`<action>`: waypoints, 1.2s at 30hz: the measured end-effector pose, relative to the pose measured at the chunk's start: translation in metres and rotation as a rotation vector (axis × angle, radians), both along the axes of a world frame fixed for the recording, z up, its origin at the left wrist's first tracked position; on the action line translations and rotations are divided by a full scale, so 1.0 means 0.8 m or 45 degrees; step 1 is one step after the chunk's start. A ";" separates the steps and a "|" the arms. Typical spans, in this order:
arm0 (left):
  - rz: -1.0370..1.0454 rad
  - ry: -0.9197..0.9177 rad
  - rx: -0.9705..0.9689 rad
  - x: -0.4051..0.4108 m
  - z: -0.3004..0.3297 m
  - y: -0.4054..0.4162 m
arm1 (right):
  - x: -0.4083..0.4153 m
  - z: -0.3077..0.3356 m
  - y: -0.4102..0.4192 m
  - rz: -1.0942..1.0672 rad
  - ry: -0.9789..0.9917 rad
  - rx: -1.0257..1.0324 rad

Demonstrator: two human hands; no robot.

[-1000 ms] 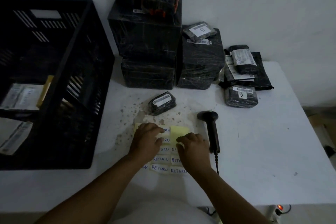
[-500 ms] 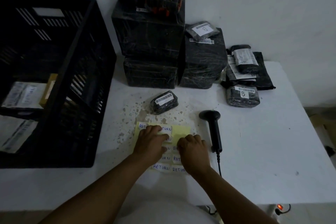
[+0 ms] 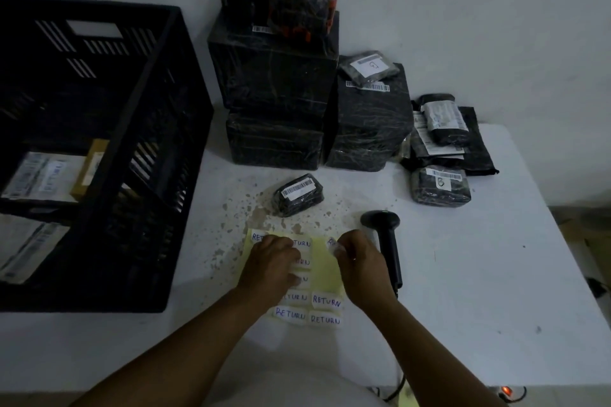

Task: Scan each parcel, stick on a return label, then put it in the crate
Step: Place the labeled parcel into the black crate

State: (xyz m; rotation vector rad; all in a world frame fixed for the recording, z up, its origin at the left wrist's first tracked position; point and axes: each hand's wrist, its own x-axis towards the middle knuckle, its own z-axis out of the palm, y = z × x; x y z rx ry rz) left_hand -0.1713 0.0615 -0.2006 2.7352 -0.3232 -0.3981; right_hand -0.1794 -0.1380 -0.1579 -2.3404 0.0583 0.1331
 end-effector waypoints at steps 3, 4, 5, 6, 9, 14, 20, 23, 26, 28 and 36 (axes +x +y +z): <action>0.146 -0.033 -0.217 0.001 0.006 0.005 | 0.023 0.007 0.002 0.028 0.005 0.067; 0.249 -0.029 -0.366 0.003 0.011 0.004 | 0.031 0.009 0.002 0.062 0.020 0.065; 0.361 -0.009 -0.535 0.007 0.017 0.003 | 0.039 0.010 0.003 0.110 0.047 0.051; 0.460 0.022 -0.689 0.012 0.024 0.001 | 0.047 0.012 0.005 0.168 0.073 0.022; 0.647 0.139 -0.962 0.034 0.046 -0.004 | 0.070 0.017 0.014 0.348 0.063 -0.059; 0.904 0.138 -1.125 0.068 0.058 -0.003 | 0.107 0.025 0.034 0.323 -0.030 0.099; 1.028 0.063 -1.099 0.103 0.057 -0.002 | 0.151 0.016 0.055 -0.085 0.088 0.307; 1.060 0.027 -1.037 0.118 0.053 -0.002 | 0.168 0.005 0.062 -0.163 0.028 0.263; 1.043 -0.005 -0.921 0.126 0.043 -0.002 | 0.183 -0.007 0.071 -0.143 -0.002 0.178; 1.020 -0.046 -0.858 0.126 0.038 -0.003 | 0.189 -0.014 0.076 -0.108 0.007 0.081; 1.006 -0.093 -0.696 0.128 0.019 -0.001 | 0.183 -0.044 0.072 -0.150 0.047 -0.050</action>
